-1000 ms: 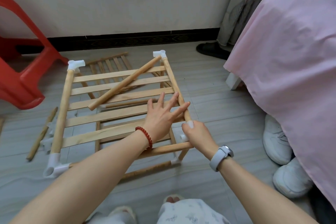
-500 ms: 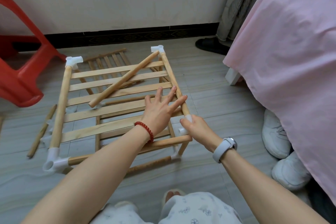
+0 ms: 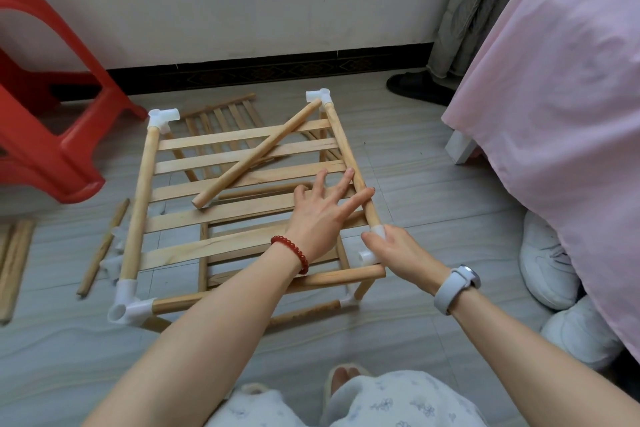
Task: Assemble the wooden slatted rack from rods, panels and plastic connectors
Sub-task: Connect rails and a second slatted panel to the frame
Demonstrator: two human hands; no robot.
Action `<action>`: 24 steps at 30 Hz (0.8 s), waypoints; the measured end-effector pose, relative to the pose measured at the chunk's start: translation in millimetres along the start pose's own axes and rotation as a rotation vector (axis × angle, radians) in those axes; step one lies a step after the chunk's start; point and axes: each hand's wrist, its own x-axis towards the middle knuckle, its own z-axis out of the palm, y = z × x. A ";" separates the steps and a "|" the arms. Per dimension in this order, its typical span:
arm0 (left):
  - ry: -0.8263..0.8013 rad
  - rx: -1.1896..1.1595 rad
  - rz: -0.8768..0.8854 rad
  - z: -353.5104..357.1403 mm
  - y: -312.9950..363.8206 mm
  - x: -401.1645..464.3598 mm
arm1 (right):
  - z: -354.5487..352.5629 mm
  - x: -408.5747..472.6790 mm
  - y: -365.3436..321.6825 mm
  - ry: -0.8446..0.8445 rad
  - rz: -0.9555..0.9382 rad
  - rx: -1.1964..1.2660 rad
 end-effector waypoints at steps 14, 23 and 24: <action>-0.024 -0.214 0.093 -20.4 -4.3 -25.7 | -9.9 -25.2 29.5 -0.241 0.109 0.571; 0.045 -0.297 0.294 -50.2 26.3 -27.8 | 0.1 -27.0 51.6 -0.172 -0.018 0.263; 0.065 -0.311 0.237 -49.5 29.4 -28.0 | 5.6 -24.3 54.4 -0.146 -0.068 0.122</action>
